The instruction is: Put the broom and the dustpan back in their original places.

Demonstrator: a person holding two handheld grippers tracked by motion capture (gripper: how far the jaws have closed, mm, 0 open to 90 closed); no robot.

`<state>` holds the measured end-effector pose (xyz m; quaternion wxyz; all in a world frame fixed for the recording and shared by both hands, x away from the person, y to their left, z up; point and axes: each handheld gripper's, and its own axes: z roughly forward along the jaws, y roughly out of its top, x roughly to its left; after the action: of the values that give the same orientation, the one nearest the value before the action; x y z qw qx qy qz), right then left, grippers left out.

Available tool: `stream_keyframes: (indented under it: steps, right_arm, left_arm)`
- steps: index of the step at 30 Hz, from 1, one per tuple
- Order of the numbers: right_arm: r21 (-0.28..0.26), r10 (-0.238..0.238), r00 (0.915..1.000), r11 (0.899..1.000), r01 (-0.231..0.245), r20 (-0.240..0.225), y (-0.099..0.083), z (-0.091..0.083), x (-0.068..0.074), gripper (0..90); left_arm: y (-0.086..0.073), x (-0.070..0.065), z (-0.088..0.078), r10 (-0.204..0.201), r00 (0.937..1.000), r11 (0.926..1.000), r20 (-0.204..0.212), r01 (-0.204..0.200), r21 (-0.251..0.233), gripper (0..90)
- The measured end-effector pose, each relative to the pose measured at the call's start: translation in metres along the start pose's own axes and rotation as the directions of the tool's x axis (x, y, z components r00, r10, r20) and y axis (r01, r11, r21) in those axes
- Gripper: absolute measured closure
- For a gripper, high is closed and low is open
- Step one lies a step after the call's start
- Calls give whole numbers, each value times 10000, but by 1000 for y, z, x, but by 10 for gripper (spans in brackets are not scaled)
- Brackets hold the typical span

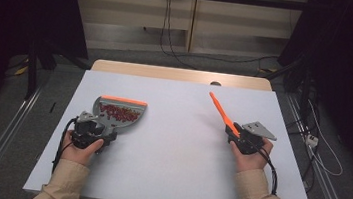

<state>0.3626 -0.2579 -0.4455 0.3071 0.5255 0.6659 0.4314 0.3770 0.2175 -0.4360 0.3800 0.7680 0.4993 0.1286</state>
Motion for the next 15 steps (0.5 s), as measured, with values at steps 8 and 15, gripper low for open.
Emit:
stream_keyframes:
  steps: [8, 15]
  right_arm:
    - [-333, 428, 9919, 9983, -471, -1194, 2, -6, 11, 472]
    - [-293, 443, 9831, 9983, -502, -1774, -4, -23, 4, 322]
  left_arm:
    - [-4, -5, -6, 180, 9971, 9987, 741, -144, -494, 304]
    - [-4, -3, -14, 538, 9931, 9901, 1043, -396, -1344, 144]
